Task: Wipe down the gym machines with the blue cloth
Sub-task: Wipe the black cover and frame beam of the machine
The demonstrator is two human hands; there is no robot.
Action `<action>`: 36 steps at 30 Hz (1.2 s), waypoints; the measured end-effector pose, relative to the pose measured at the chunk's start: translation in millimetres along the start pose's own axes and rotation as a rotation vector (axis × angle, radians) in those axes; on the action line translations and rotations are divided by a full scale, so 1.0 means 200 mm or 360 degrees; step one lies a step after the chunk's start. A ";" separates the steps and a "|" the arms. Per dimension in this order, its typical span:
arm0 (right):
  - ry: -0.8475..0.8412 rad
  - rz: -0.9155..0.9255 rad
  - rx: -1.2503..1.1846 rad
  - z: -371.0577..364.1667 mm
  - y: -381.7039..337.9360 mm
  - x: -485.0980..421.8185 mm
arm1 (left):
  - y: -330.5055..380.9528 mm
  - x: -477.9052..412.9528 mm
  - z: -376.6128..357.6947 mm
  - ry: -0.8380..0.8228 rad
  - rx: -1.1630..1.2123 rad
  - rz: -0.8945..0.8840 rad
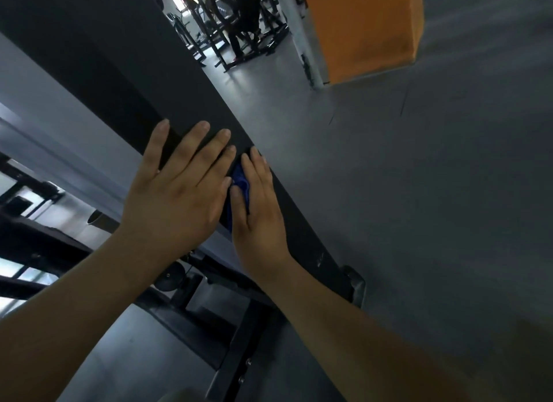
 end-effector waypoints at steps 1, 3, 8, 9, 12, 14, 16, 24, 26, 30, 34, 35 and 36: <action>-0.0009 0.0020 0.0013 0.00 0.02 0.01 | 0.01 0.01 0.00 -0.0006 0.0016 0.0002; -0.0036 0.0024 0.0070 0.01 0.11 0.10 | 0.04 0.03 -0.01 -0.0014 0.0049 -0.0008; -0.0016 -0.0156 0.0216 0.06 0.40 0.33 | 0.05 0.11 -0.04 0.0035 0.0043 -0.0049; 0.0005 -0.0139 0.0224 0.04 0.39 0.31 | 0.05 0.11 -0.05 0.0060 0.0037 -0.0050; 0.0054 0.0098 0.0251 -0.03 0.27 0.20 | 0.04 0.12 -0.06 0.0113 0.0020 -0.0036; 0.0075 0.0343 0.0319 -0.07 0.28 0.20 | 0.02 0.12 -0.06 0.0130 0.0023 -0.0060; 0.0048 0.0468 0.0502 -0.07 0.39 0.30 | -0.03 0.11 -0.07 0.0164 0.0013 -0.0135; 0.0091 0.0850 0.0760 -0.12 0.37 0.20 | -0.06 0.14 -0.12 0.0211 -0.0008 -0.0197; 0.0071 0.0927 0.0846 -0.13 0.42 0.22 | -0.03 0.14 -0.13 0.0198 0.0028 -0.0124; -0.0027 0.0876 0.1086 -0.05 0.65 0.42 | 0.05 0.16 -0.16 0.0176 0.0071 0.0018; 0.0071 0.0752 0.0807 -0.08 0.56 0.36 | 0.11 0.18 -0.19 0.0131 0.0102 -0.0009; 0.0119 0.0714 0.0671 -0.10 0.52 0.32 | 0.12 0.19 -0.20 0.0130 0.0106 -0.0022; 0.0151 0.0685 0.0569 -0.10 0.49 0.29 | 0.14 0.21 -0.21 0.0127 0.0116 -0.0041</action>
Point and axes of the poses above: each hand's wrist, its own x-axis away from the middle knuckle, its own z-axis out of the back of the hand, y = z × x, the point moved 1 cm from there along -x, towards the middle knuckle, and after that the axes turned 1 degree about -x, right-handed, at the moved point
